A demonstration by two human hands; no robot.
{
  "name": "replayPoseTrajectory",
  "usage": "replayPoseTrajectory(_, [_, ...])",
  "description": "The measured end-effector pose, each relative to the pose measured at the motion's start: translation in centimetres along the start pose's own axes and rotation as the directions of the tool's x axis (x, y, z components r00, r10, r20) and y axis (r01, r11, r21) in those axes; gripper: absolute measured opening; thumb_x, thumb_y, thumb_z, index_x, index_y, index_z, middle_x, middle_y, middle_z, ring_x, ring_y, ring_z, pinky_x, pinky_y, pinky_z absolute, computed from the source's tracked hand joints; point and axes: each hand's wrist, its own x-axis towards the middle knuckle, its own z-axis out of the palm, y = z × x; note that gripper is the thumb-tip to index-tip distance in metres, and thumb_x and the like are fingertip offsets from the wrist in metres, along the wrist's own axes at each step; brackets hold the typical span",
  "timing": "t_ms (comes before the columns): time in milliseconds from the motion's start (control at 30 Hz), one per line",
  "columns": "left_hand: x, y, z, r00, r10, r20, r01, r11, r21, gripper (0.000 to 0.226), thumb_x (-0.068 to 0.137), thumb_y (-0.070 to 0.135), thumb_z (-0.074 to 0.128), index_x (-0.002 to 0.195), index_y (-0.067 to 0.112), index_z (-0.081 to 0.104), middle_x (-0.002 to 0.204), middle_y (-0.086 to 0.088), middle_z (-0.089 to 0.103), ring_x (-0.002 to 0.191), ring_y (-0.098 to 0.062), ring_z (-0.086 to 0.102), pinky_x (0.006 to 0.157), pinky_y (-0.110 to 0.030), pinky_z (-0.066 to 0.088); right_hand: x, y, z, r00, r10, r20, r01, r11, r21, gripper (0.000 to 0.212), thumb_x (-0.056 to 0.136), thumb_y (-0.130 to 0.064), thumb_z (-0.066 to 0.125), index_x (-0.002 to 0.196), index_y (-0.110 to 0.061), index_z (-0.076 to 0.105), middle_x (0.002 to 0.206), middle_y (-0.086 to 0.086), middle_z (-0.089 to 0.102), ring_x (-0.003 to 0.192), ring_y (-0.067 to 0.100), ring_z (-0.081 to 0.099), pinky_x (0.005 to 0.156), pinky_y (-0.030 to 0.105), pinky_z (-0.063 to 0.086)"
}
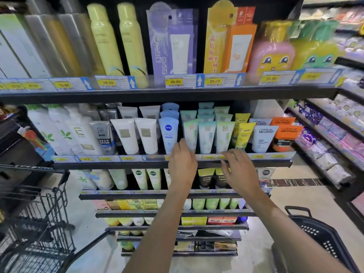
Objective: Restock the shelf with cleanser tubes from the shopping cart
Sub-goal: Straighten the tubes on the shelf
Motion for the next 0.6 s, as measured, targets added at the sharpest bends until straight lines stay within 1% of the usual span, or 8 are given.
replayPoseTrajectory(100, [0.3,0.5,0.7,0.998,-0.046,-0.031,0.047,0.998,0.033,0.045,0.1,0.02,0.061,0.141,0.004,0.048,0.123,-0.015,0.062,0.106,-0.035,0.064,0.08,-0.045,0.053,0.0,0.6,0.3,1.0,-0.004,0.006,0.004,1.0,0.008,0.025,0.097,-0.018,0.065,0.12,-0.009,0.071,0.111,0.009,0.067,0.107,0.03,0.06,0.095,0.045,0.051])
replayPoseTrajectory(233, [0.8,1.1,1.7,0.995,-0.074,-0.062,0.079,0.994,0.074,0.045,0.097,0.02,0.065,0.136,0.003,0.05,0.111,-0.016,0.065,0.096,-0.038,0.066,0.075,-0.046,0.052,-0.2,1.2,0.4,0.999,-0.033,-0.005,0.033,0.999,0.015,0.025,0.098,-0.019,0.064,0.12,-0.008,0.07,0.108,0.01,0.067,0.106,0.03,0.06,0.095,0.045,0.051])
replayPoseTrajectory(367, [1.2,1.5,2.7,0.989,-0.122,-0.086,0.128,0.989,0.069,0.044,0.094,0.018,0.069,0.132,0.002,0.052,0.108,-0.017,0.068,0.097,-0.04,0.066,0.081,-0.048,0.052,-0.6,1.4,0.6,0.999,-0.038,-0.027,0.039,0.999,0.03,0.03,0.096,-0.016,0.066,0.124,-0.007,0.068,0.113,0.011,0.066,0.11,0.032,0.059,0.098,0.047,0.051])
replayPoseTrajectory(467, [1.4,1.9,3.1,0.981,-0.152,-0.12,0.159,0.986,0.055,0.045,0.094,0.017,0.069,0.131,0.0,0.052,0.107,-0.018,0.068,0.098,-0.042,0.066,0.083,-0.049,0.05,-0.8,1.5,0.8,0.999,-0.042,-0.016,0.043,0.998,0.048,0.032,0.097,-0.016,0.064,0.128,-0.007,0.066,0.117,0.011,0.065,0.115,0.032,0.057,0.102,0.047,0.049])
replayPoseTrajectory(600, [2.1,2.3,3.6,0.971,-0.204,-0.123,0.211,0.976,0.055,0.043,0.096,0.025,0.068,0.128,0.002,0.051,0.11,-0.016,0.068,0.102,-0.04,0.066,0.087,-0.047,0.047,-1.1,1.6,0.9,0.999,-0.041,0.0,0.041,0.997,0.062,0.033,0.098,-0.016,0.061,0.13,-0.007,0.064,0.121,0.011,0.063,0.119,0.032,0.055,0.106,0.047,0.047])
